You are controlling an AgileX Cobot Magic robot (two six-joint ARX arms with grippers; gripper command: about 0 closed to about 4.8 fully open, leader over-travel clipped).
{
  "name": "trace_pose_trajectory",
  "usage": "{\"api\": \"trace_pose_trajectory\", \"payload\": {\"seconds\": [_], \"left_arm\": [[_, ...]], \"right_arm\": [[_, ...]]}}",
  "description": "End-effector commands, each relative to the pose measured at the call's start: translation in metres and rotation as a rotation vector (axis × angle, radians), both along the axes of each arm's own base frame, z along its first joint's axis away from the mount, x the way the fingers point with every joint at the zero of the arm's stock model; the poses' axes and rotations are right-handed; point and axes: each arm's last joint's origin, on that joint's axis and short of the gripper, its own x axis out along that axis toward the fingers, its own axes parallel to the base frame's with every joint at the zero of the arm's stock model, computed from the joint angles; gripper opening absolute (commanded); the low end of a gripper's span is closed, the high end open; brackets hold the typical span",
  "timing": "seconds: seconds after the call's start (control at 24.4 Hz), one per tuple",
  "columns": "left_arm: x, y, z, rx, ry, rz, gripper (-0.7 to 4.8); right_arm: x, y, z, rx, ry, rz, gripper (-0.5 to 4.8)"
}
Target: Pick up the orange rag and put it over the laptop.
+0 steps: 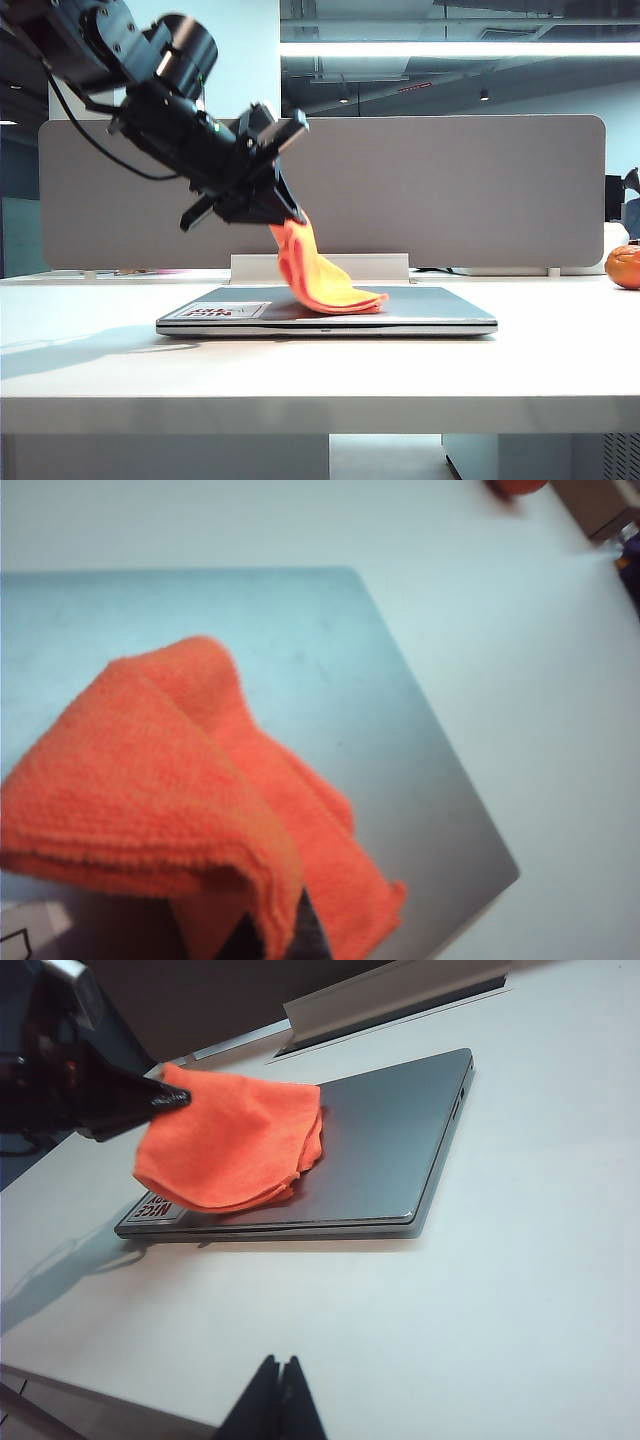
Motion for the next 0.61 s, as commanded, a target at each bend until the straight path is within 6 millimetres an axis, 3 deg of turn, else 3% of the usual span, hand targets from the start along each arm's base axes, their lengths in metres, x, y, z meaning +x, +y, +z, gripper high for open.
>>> {"api": "trace_pose_trajectory", "payload": {"seconds": [0.04,0.45,0.61], "left_arm": [[0.006,-0.001,-0.013,0.035,0.007,0.019,-0.06],[0.015,0.013,-0.02,0.202,-0.06,0.145,0.1],[0.015,0.017,-0.021,0.217,-0.051,0.147,2.58]], "right_arm": [[0.0,0.0,0.0,0.0,-0.013,0.0,-0.05],[0.0,0.0,0.0,0.0,-0.013,0.0,-0.05],[0.0,0.0,0.0,0.0,-0.013,0.0,-0.05]]}}
